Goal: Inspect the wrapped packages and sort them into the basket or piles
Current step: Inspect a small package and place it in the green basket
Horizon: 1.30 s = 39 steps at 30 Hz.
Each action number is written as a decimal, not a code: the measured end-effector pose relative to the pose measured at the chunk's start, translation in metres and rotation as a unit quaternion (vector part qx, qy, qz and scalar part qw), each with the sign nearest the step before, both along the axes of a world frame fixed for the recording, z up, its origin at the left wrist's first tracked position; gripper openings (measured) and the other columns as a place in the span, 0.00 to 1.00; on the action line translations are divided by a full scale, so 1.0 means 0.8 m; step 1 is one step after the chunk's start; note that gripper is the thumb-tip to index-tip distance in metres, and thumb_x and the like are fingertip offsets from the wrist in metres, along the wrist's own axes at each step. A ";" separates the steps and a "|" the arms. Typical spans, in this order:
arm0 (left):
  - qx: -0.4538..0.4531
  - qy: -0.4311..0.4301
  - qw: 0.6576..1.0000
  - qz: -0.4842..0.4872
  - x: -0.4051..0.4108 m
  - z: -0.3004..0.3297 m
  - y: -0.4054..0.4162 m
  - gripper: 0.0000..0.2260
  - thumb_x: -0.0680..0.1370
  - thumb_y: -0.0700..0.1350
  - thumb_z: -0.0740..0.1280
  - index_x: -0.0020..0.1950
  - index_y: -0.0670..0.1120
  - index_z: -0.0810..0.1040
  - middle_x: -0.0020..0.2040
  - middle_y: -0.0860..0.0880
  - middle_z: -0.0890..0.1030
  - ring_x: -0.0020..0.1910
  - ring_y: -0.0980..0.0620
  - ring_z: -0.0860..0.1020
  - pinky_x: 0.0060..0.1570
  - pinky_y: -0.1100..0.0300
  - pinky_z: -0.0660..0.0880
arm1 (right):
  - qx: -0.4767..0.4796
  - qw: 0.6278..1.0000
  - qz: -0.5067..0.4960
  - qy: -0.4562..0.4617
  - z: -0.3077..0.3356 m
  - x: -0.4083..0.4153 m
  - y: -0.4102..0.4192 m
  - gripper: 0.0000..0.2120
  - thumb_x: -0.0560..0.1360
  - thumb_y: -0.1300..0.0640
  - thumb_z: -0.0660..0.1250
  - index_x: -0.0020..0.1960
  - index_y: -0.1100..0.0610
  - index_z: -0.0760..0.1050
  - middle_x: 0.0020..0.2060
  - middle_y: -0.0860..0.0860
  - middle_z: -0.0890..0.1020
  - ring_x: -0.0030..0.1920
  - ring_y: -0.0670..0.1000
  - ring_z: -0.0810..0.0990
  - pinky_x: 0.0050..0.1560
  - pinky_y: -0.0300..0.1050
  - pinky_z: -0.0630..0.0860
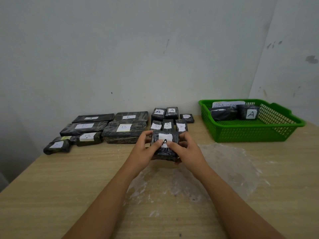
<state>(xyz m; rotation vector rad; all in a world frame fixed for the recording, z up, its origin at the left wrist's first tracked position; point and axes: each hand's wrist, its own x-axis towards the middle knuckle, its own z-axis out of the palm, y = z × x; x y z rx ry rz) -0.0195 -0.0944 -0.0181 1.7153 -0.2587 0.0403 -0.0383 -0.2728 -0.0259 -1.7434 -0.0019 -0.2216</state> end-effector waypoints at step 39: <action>0.030 0.032 0.998 -0.055 0.003 0.000 0.012 0.39 0.65 0.64 0.81 0.73 0.53 0.74 0.62 0.52 0.82 0.56 0.54 0.84 0.54 0.52 0.83 | 0.030 0.999 0.009 -0.014 -0.005 0.005 -0.009 0.24 0.75 0.47 0.76 0.66 0.53 0.74 0.55 0.50 0.84 0.50 0.53 0.86 0.45 0.53 0.84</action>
